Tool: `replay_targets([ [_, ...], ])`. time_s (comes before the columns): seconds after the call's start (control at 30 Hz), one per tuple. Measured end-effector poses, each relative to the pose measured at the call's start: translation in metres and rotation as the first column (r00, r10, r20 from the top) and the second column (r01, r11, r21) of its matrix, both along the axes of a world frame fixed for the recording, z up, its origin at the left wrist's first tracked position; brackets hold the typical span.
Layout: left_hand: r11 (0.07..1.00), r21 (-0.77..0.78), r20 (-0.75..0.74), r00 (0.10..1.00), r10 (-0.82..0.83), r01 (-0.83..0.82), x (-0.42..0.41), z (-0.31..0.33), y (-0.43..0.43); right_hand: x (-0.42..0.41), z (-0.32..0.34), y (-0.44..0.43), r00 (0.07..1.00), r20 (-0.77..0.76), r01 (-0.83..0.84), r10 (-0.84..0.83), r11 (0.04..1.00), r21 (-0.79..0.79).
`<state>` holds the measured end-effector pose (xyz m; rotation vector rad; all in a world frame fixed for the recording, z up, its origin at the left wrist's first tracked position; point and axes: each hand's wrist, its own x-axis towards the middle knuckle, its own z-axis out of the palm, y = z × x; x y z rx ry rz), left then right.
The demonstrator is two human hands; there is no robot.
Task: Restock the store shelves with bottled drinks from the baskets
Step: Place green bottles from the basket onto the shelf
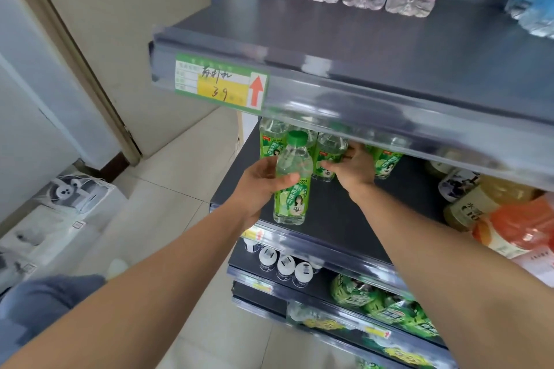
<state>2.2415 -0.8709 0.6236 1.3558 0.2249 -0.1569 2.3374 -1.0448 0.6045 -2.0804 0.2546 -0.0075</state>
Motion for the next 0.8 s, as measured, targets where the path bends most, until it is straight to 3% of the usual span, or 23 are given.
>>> replay_targets([
  [0.17, 1.000, -0.018, 0.004, 1.000, -0.016, 0.016, 0.006, -0.003, -0.010, -0.015, 0.010, -0.003, 0.998, 0.066, -0.011, 0.014, 0.999, -0.044],
  [0.23, 0.999, -0.023, 0.007, 1.000, -0.023, 0.023, 0.009, -0.002, -0.016, -0.030, 0.018, -0.006, 0.994, 0.109, -0.032, 0.031, 0.999, 0.011],
  [0.4, 0.998, -0.025, 0.022, 0.998, -0.052, 0.053, 0.016, 0.002, -0.035, -0.061, 0.024, -0.023, 0.926, 0.012, -0.369, 0.378, 0.896, 0.246],
  [0.47, 0.997, -0.034, 0.023, 0.998, -0.065, 0.066, 0.017, 0.004, -0.042, -0.067, 0.025, -0.028, 0.906, -0.003, -0.415, 0.423, 0.889, 0.195],
  [0.57, 0.996, -0.036, 0.020, 0.996, -0.085, 0.085, 0.018, 0.004, -0.053, -0.070, 0.024, -0.034, 0.934, 0.047, -0.356, 0.354, 0.931, 0.075],
  [0.8, 0.986, 0.148, -0.008, 0.997, -0.071, 0.072, 0.021, -0.001, -0.074, -0.063, 0.015, -0.059, 0.973, 0.057, -0.230, 0.225, 0.969, 0.089],
])
